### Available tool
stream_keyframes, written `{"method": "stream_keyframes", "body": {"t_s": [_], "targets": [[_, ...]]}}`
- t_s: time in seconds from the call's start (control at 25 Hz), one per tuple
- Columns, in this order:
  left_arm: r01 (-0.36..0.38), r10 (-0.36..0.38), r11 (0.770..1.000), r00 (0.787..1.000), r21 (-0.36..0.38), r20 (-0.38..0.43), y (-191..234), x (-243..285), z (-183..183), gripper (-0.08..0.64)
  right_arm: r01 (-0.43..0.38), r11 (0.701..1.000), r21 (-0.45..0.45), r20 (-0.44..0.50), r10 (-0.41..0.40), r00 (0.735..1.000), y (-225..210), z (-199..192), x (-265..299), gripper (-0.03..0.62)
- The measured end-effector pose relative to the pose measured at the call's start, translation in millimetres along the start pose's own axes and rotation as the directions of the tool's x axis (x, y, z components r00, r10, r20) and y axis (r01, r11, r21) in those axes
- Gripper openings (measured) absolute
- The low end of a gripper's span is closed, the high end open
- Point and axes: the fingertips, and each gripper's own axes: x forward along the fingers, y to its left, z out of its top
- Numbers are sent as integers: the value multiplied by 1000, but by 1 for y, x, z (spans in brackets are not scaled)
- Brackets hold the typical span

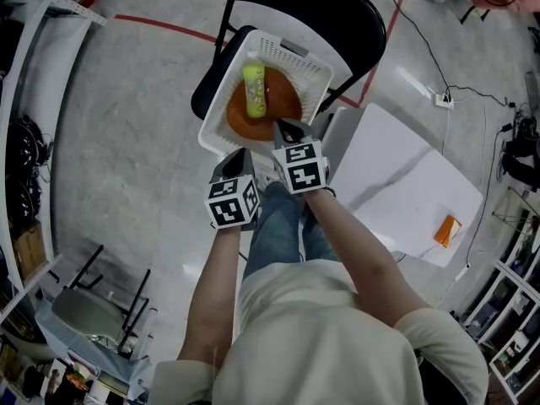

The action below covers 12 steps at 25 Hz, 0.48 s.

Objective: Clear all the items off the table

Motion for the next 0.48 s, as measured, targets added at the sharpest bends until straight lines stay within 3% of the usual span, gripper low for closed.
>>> {"method": "stream_keyframes", "body": {"t_s": [0.24, 0.48], "targets": [[15, -15, 1000, 1000, -8, 7, -6, -6, 4, 8, 11, 1000, 16, 22, -12, 1000, -2, 3, -15, -2], [43, -42, 999, 999, 33, -7, -18, -12, 7, 9, 31, 999, 36, 52, -32, 998, -7, 7, -36, -2]]}}
